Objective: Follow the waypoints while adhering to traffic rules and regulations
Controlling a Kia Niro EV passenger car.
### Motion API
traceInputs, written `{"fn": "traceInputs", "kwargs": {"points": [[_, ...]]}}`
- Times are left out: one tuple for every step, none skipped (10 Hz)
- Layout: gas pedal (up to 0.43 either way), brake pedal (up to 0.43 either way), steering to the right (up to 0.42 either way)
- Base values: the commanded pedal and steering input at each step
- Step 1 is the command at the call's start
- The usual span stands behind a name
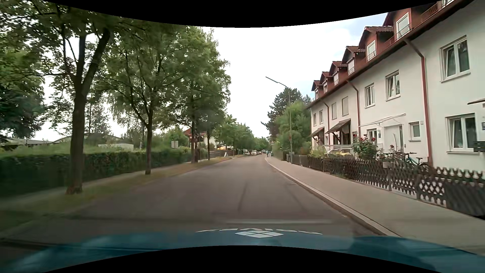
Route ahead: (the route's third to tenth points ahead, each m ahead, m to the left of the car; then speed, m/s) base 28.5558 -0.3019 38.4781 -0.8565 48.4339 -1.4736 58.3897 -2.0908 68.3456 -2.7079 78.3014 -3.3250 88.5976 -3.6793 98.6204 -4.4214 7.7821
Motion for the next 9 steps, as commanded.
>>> {"fn": "traceInputs", "kwargs": {"points": [[0.157, 0.000, 0.001], [0.157, 0.000, 0.002], [0.157, 0.000, 0.002], [0.157, 0.000, 0.002], [0.150, 0.000, 0.001], [0.150, 0.000, 0.002], [0.150, 0.000, 0.002], [0.150, 0.000, 0.002], [0.150, 0.000, 0.002]]}}
